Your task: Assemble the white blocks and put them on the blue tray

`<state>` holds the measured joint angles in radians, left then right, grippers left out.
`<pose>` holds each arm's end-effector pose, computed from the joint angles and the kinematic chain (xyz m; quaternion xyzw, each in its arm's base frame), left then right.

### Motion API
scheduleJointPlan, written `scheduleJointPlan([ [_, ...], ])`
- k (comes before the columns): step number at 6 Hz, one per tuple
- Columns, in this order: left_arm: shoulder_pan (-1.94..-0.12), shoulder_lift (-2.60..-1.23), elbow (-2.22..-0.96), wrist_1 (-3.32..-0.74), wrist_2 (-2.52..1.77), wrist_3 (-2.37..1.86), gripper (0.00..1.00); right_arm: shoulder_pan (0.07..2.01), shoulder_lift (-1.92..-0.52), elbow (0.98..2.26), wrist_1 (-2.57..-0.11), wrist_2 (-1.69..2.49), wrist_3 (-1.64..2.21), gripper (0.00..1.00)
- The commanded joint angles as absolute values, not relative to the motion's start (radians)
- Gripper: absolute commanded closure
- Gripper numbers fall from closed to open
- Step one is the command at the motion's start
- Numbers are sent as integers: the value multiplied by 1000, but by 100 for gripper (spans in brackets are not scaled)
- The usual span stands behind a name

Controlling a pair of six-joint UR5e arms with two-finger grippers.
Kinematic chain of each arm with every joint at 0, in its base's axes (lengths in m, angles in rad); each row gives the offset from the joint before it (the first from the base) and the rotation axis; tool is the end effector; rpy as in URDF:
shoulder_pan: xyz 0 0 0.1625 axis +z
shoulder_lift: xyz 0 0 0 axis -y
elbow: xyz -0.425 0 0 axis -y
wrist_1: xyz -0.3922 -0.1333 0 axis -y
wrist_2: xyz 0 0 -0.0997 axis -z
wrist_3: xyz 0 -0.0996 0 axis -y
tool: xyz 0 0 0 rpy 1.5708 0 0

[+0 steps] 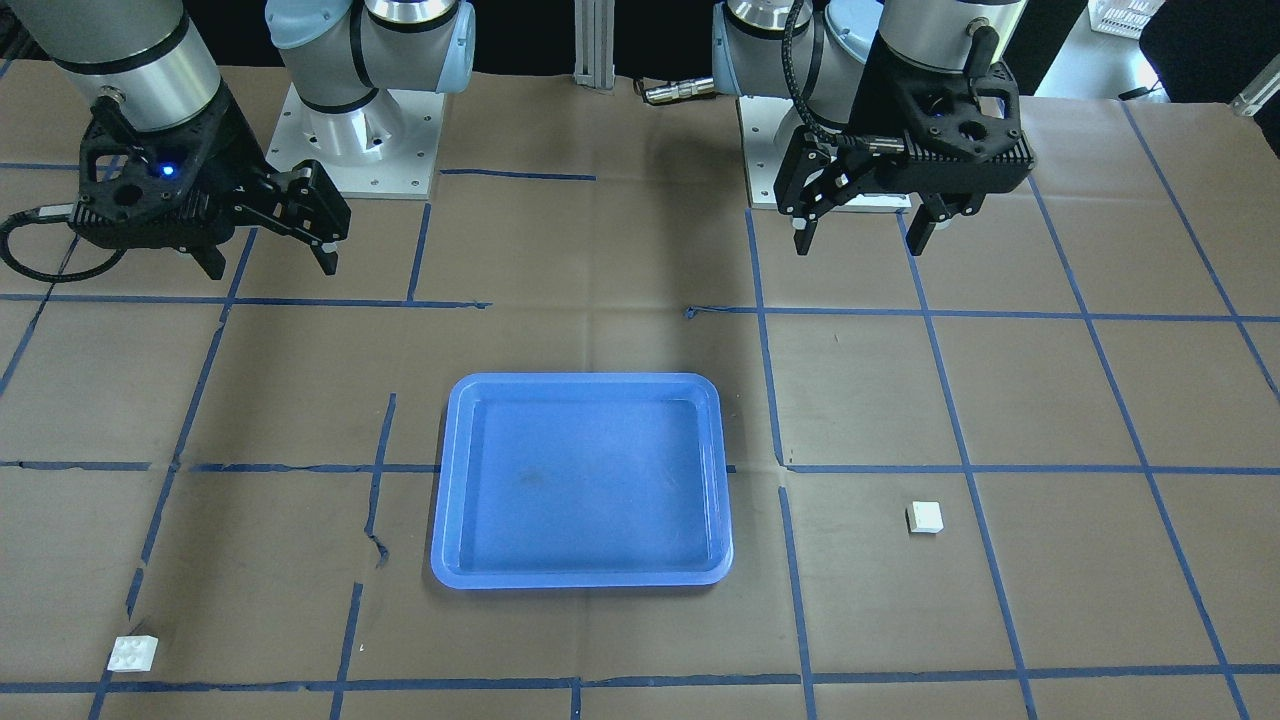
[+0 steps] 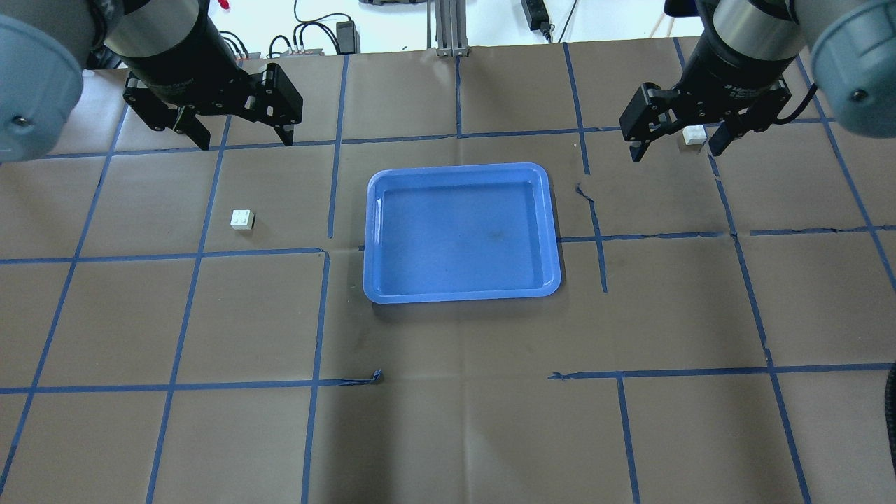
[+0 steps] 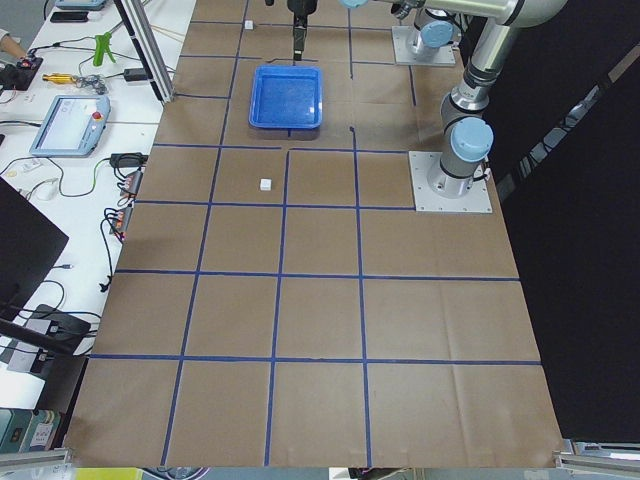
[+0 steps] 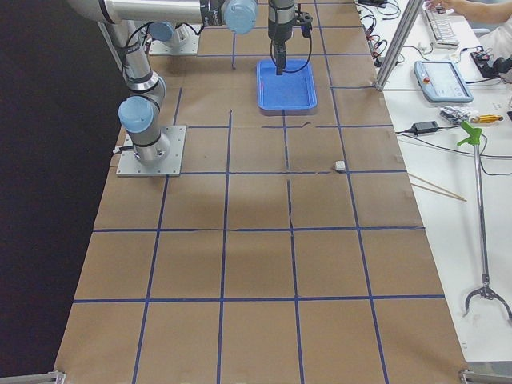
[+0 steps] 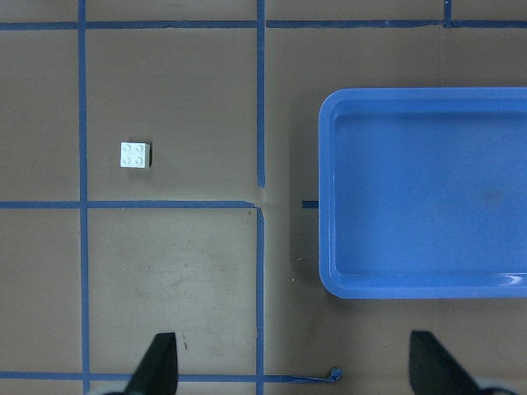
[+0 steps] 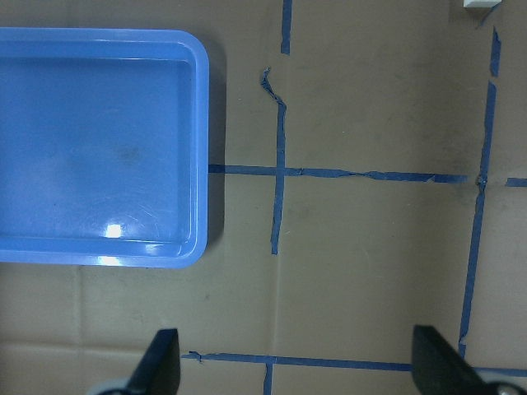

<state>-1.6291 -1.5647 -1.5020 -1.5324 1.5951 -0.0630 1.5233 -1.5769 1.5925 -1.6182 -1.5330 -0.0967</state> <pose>-0.1597 -0.4904 0.5292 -0.0030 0.9983 -0.0572 0.0087 0.1135 -0.4983 0.4851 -0.0249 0.9994 -0.0172 0.0177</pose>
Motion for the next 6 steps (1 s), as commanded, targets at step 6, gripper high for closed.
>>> scheduleJointPlan([
  [6, -1490, -1647, -1552, -1575, 1589, -58, 1, 1464, -1548, 1589, -1641, -1525, -539, 0],
])
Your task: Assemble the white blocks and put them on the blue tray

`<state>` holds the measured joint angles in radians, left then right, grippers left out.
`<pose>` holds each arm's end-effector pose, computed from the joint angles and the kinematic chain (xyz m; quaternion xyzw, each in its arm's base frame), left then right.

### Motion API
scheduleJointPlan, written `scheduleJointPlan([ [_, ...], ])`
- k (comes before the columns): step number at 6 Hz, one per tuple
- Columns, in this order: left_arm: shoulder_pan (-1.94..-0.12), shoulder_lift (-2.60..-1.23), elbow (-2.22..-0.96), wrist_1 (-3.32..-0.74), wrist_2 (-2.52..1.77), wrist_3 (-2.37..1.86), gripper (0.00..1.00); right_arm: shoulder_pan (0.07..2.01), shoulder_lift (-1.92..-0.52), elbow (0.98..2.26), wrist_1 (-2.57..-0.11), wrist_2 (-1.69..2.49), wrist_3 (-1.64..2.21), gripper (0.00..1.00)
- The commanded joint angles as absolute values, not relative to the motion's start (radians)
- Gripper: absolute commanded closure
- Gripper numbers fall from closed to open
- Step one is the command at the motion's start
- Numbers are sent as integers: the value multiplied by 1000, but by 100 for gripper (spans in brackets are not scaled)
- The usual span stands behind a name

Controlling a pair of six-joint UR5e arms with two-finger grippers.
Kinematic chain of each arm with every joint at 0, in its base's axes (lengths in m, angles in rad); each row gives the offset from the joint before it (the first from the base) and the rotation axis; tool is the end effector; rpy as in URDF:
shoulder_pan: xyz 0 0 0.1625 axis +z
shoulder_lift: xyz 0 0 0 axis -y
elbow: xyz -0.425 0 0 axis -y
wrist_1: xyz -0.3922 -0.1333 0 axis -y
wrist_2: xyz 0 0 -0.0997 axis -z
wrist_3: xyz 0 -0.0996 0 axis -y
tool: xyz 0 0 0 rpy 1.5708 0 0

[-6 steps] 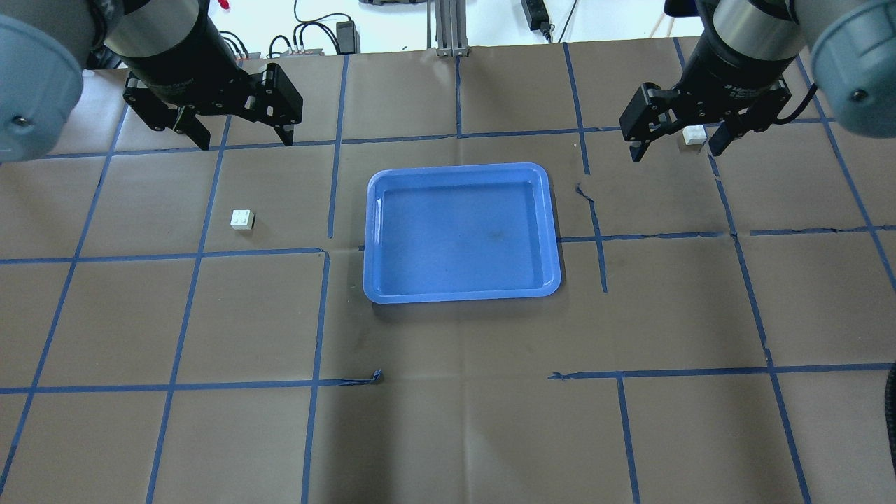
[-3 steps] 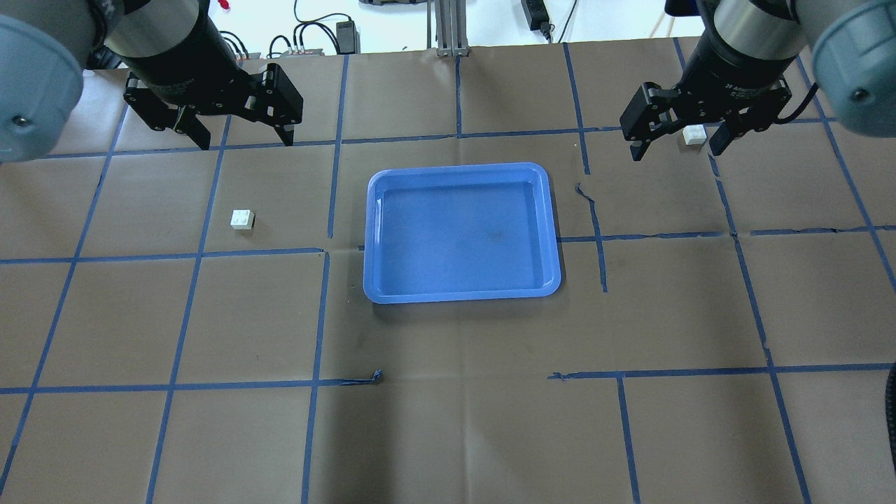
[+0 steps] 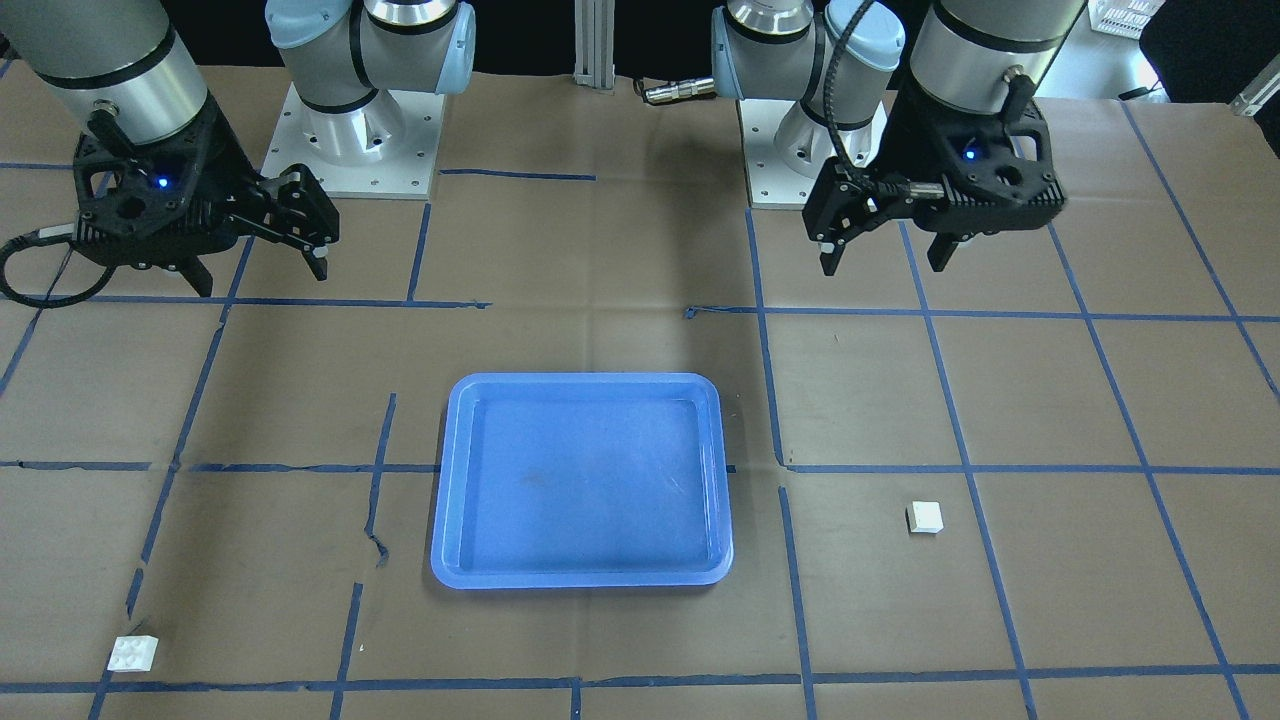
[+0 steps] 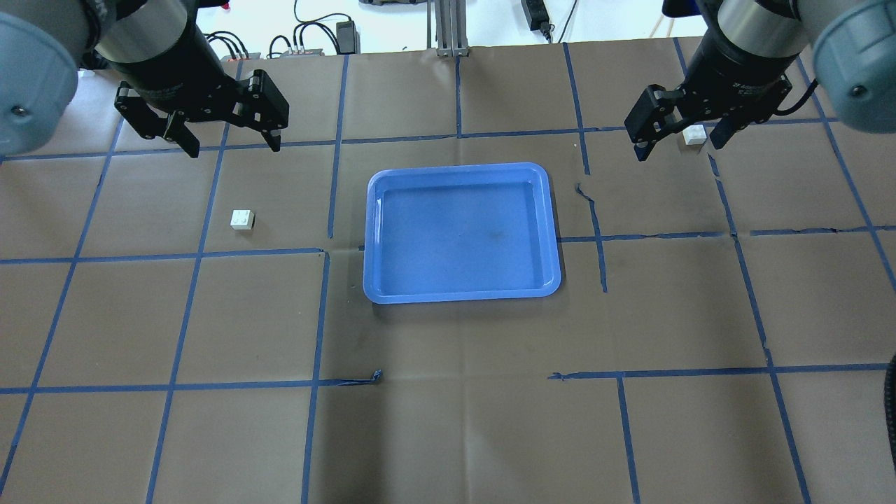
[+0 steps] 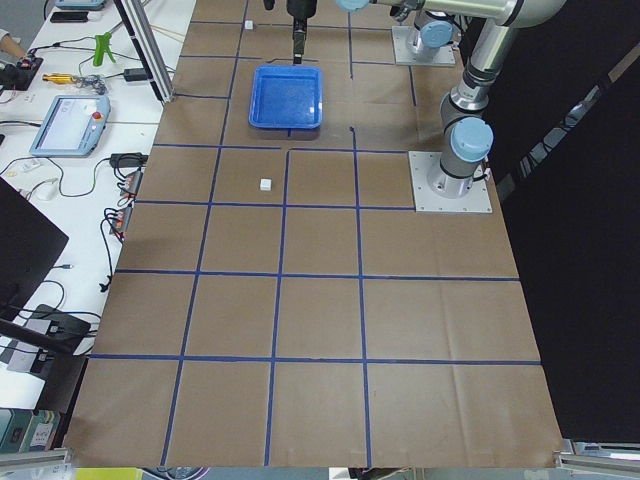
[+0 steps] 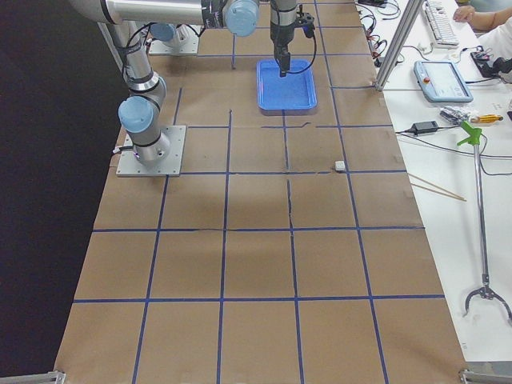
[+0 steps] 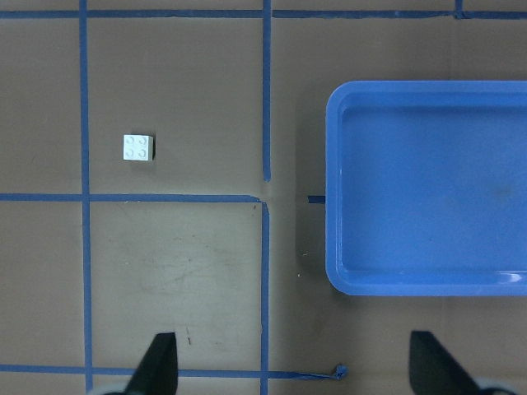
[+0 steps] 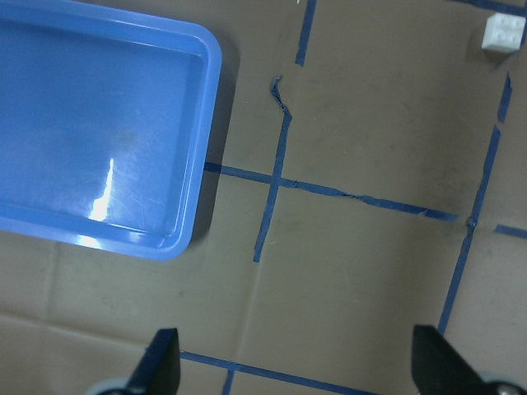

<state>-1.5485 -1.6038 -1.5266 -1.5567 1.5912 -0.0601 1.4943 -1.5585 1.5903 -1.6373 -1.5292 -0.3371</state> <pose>-0.1199 -0.5112 0.4946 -0.0413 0.9990 -0.0128 0.0100 0.0988 -0.5094 0.4790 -0.1302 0.9911 -0.0212 0.0168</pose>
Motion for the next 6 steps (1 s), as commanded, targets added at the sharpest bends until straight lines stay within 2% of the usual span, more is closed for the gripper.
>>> scheduleJointPlan([
  [1, -1447, -1701, -1596, -1522, 1585, -58, 1, 1383, -1527, 1583, -1640, -1517, -804, 0],
  [4, -1319, -1898, -1677, -1151, 1575, 217, 1, 1235, -1430, 1527, -1699, -1517, -1526, 0],
  [6, -1321, -2035, -1680, -972, 1574, 277, 1, 1213, -1218, 1264, -1698, -1514, -1901, 0],
])
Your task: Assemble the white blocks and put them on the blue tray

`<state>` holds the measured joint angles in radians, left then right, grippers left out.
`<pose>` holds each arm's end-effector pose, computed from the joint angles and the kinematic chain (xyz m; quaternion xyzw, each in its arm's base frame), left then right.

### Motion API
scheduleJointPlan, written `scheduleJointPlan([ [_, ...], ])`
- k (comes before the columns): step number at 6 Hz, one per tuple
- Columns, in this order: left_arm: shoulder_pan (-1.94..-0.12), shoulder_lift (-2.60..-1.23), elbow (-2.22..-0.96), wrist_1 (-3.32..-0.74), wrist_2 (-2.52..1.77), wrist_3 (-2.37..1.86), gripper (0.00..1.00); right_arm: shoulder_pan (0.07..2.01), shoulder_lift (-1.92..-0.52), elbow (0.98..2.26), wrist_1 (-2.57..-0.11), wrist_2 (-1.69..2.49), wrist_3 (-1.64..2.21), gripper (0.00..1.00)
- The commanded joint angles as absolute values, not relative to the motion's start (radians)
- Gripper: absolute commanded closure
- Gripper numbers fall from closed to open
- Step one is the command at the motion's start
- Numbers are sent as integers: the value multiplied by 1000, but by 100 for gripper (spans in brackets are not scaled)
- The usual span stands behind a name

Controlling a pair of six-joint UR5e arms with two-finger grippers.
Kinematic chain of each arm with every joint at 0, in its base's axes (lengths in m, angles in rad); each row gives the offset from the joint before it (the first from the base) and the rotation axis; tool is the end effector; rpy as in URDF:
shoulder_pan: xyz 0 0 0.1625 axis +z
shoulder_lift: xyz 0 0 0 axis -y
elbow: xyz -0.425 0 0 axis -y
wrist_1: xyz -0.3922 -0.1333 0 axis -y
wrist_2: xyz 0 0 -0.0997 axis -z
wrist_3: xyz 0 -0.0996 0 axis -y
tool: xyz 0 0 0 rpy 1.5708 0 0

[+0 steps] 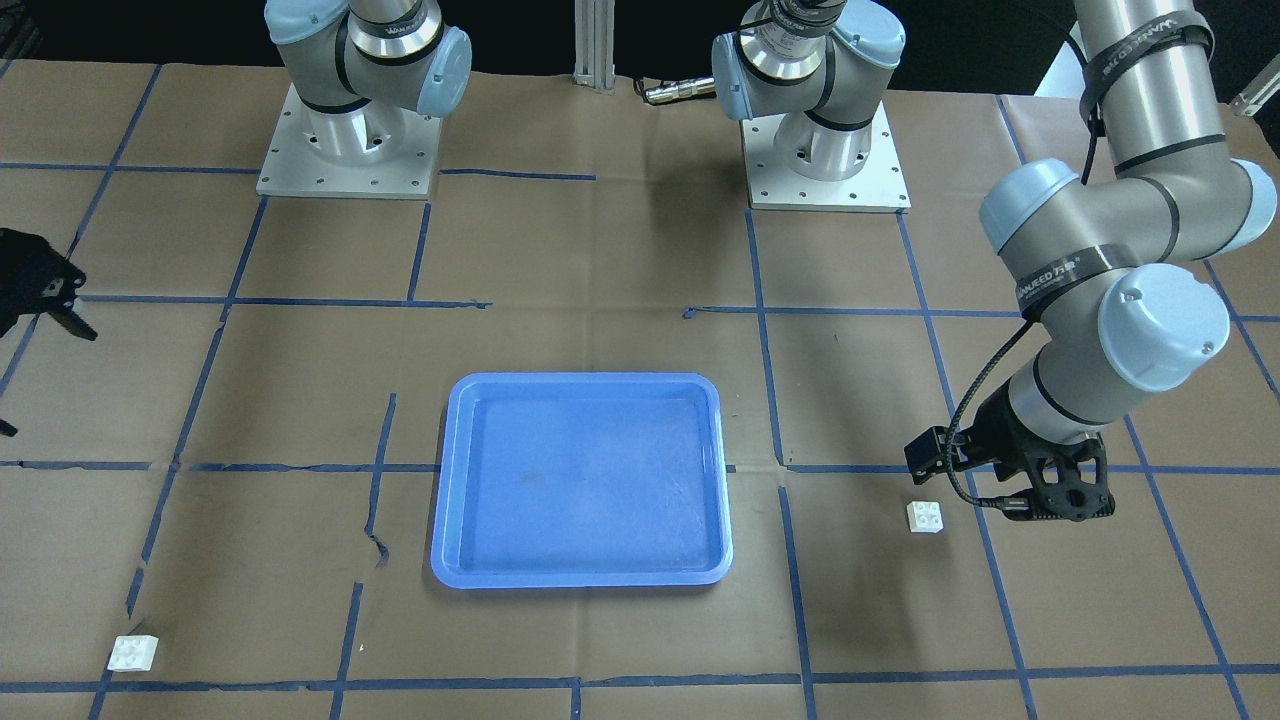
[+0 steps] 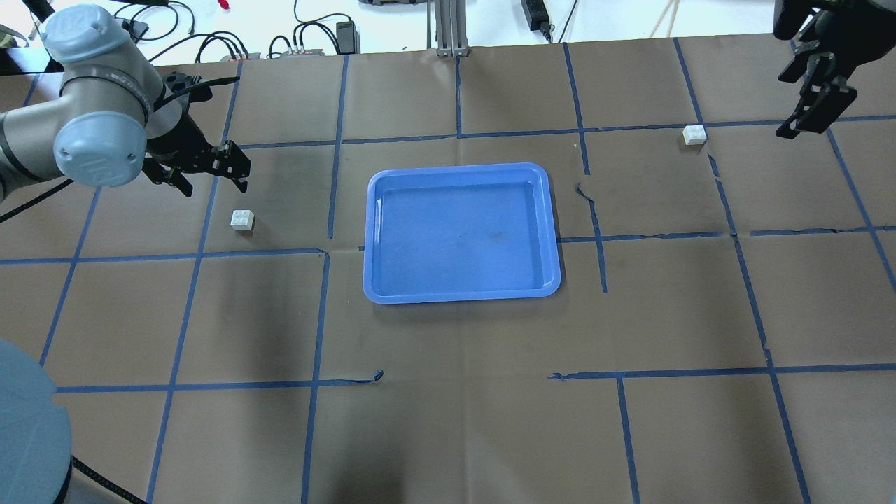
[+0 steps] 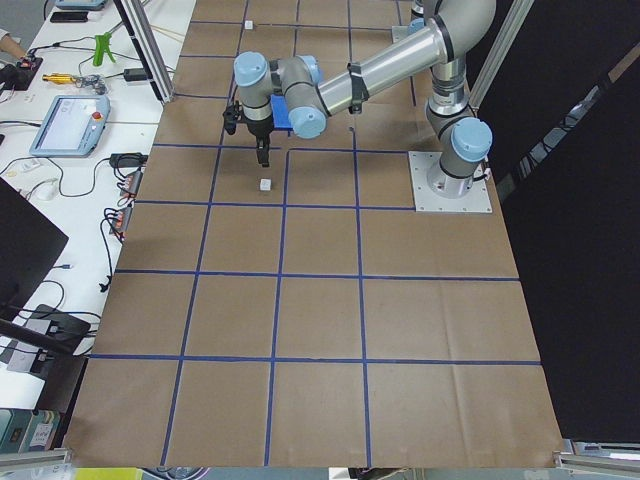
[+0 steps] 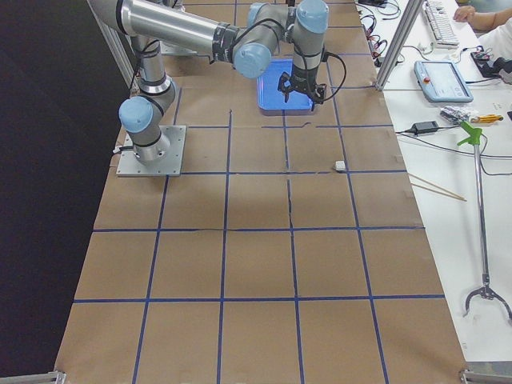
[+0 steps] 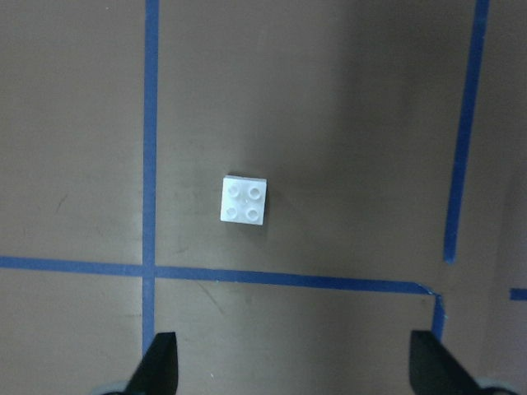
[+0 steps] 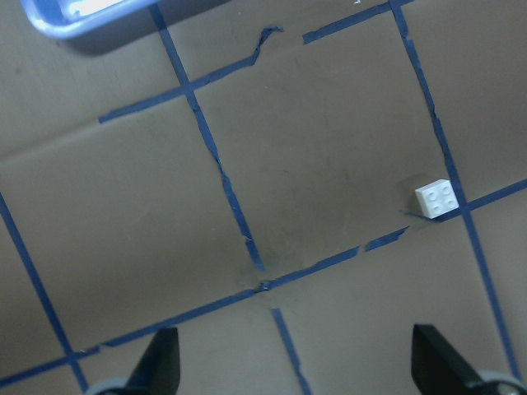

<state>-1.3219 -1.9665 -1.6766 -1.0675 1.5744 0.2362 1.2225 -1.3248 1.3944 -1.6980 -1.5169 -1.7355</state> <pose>0.0208 -0.6216 0.2667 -0.0063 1.0000 -0.0004 0.0020 -0.0744 -0.6113 0.4539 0.6394 -0.7679 0.0378 0.0113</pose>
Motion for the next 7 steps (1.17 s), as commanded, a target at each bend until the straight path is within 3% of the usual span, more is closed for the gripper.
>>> scheduleJointPlan([
  [1, -1319, -2089, -1701, -900, 1575, 480, 1, 1210, -1074, 1079, -1674, -1472, -1996, 0],
  [2, -1319, -2098, -1724, -888, 1575, 480, 1, 1195, -972, 951, -1658, -1448, -2116, 0],
  [4, -1319, -2106, -1741, -868, 1577, 479, 2, 1152, -884, 916, -1591, -1344, -2196, 0],
  [5, -1319, -2103, -1741, -873, 1586, 463, 9, 1140, -836, 919, -1595, -1274, -2238, 0],
  [6, -1319, -2103, -1744, -876, 1588, 433, 24, 1108, -777, 919, -1597, -1200, -2284, 0],
  [7, -1319, -2103, -1744, -876, 1586, 431, 60, 1085, -729, 920, -1597, -1083, -2283, 0],
])
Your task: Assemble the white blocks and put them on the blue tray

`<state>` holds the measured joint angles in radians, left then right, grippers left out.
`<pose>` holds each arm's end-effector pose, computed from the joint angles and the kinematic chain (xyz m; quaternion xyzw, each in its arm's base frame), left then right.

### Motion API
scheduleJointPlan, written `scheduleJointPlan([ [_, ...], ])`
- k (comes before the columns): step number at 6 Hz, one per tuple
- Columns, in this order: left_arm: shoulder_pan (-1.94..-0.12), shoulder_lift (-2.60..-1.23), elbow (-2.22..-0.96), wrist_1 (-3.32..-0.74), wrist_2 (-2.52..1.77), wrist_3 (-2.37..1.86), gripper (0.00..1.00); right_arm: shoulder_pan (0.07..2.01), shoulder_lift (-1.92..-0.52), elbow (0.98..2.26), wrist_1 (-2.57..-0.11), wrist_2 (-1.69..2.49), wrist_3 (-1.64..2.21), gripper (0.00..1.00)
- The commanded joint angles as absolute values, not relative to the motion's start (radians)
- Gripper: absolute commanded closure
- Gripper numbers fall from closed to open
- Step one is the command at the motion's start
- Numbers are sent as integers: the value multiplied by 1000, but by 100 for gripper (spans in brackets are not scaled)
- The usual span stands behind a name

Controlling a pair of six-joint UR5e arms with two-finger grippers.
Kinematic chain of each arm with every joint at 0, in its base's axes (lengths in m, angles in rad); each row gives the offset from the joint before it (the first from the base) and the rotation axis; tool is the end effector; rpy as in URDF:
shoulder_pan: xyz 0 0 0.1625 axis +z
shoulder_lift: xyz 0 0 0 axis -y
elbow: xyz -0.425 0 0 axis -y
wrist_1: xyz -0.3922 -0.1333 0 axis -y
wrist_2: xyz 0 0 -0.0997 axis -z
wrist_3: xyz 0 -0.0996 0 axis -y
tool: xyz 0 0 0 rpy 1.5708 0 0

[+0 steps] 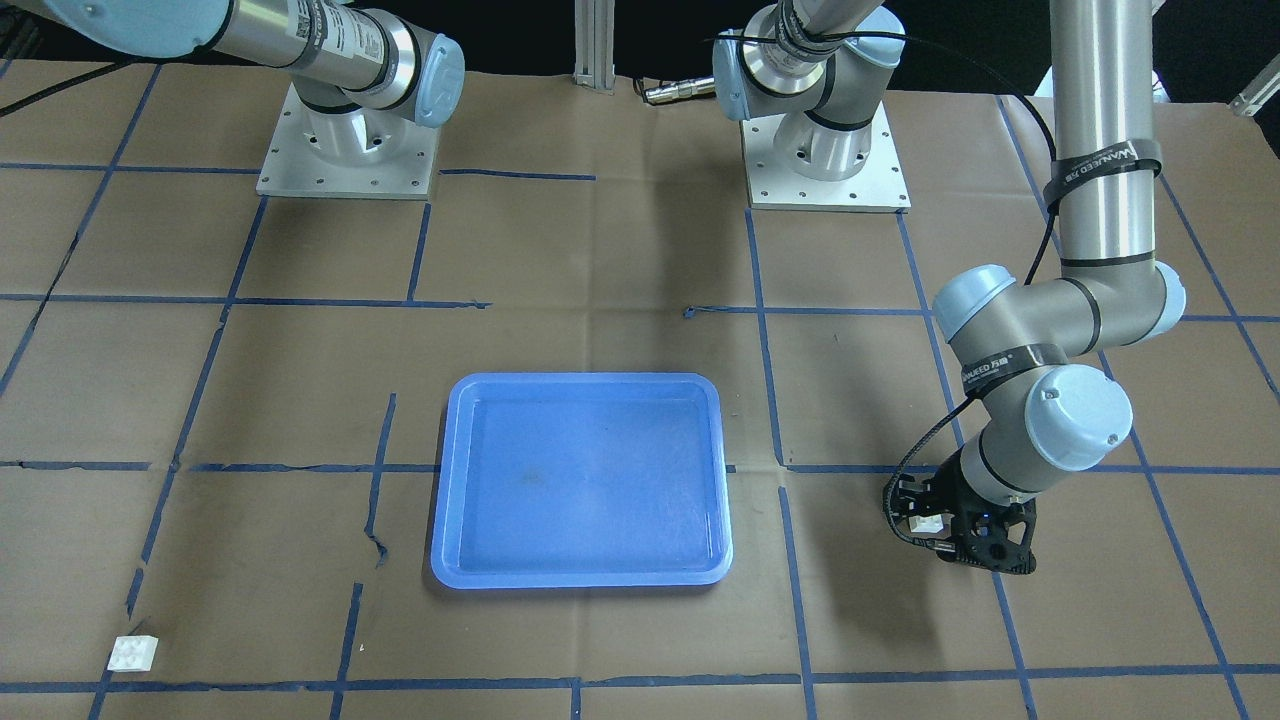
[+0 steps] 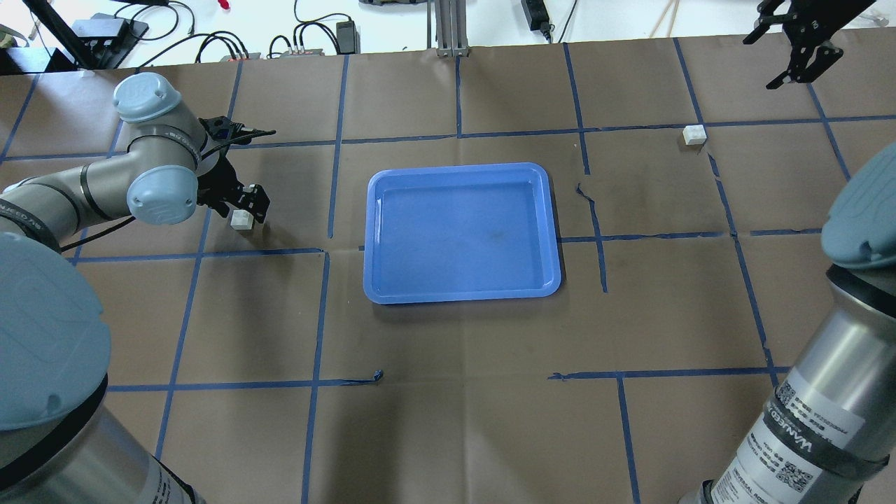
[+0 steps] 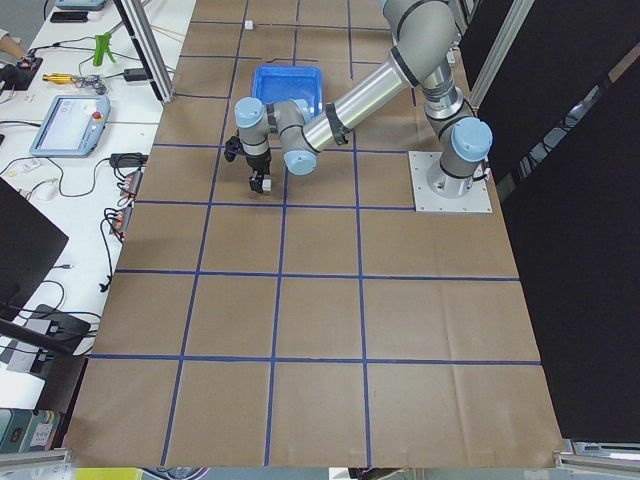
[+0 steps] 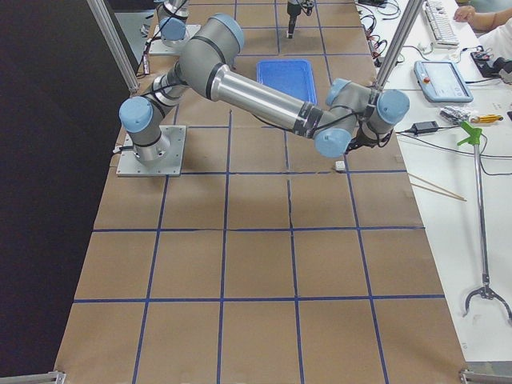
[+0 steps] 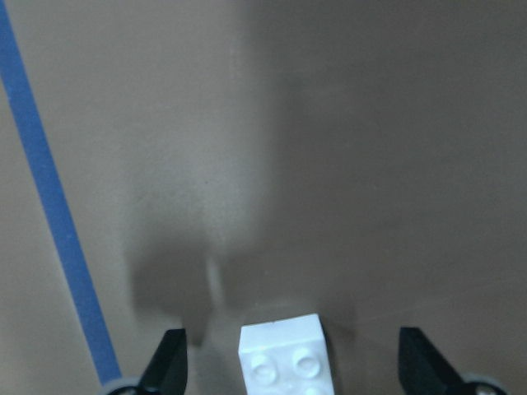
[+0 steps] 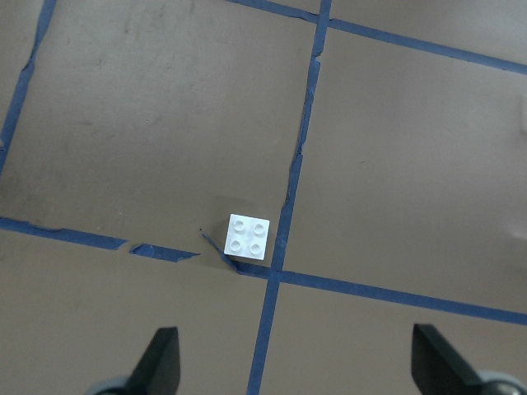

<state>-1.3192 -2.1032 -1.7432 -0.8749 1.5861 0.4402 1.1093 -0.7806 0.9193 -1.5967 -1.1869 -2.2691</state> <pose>0.0251 -0.6268 0.1741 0.0942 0.9955 0.0068 0.0057 -0.1942 -0.7735 0.3044 -0.7634 0.6147 -0.1752 0.0930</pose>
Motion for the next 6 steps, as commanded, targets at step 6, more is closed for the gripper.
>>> scheduleJointPlan([
  [6, -1515, -2060, -1708, -858, 1575, 1005, 100, 1058, -581, 931, -1530, -913, -2273, 1],
])
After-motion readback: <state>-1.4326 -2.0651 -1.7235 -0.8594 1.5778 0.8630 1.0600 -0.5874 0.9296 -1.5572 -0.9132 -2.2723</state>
